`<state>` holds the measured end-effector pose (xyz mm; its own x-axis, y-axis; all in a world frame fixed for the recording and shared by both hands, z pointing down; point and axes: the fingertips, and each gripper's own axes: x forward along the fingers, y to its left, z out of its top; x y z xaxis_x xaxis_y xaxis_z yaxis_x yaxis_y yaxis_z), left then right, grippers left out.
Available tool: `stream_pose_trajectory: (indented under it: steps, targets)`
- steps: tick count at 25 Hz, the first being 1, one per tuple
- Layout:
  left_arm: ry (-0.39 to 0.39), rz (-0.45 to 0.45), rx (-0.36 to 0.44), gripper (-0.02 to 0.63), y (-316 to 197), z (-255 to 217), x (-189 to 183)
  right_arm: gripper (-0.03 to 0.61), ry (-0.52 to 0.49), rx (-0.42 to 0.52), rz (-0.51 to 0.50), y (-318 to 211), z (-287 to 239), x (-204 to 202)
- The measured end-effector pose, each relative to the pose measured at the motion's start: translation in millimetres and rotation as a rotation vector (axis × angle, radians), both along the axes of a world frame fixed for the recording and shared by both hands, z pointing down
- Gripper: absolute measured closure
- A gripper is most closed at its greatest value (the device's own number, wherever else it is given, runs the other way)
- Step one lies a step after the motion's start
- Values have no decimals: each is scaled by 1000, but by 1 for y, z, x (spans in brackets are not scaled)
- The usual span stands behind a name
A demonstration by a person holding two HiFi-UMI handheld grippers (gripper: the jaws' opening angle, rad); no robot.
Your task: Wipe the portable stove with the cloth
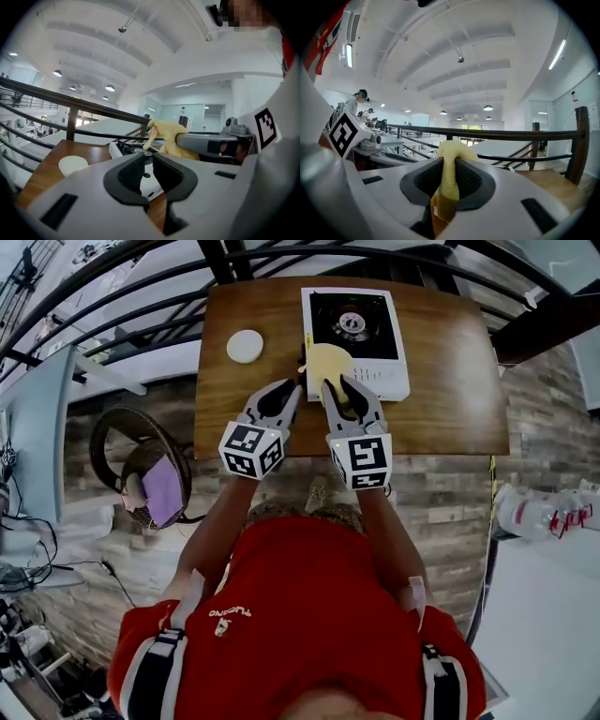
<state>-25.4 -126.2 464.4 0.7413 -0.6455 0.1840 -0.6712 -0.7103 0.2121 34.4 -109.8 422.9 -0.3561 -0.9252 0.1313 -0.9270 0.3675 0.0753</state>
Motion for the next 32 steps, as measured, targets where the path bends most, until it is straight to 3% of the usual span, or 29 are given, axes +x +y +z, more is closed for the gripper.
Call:
stream_pose_trajectory:
  steps: [6, 14, 23, 32]
  targets:
    - [-76, -35, -91, 525, -24, 34, 7, 492, 50, -164, -54, -34, 44, -6]
    - [-177, 20, -243, 491, -36, 75, 12, 492, 104, -368, -97, -52, 85, -20]
    - [-216, 84, -312, 485, -46, 93, 19, 492, 126, -499, -15, -65, 108, 5]
    - [-226, 115, -325, 485, -44, 96, 28, 492, 124, -544, 124, -46, 112, 72]
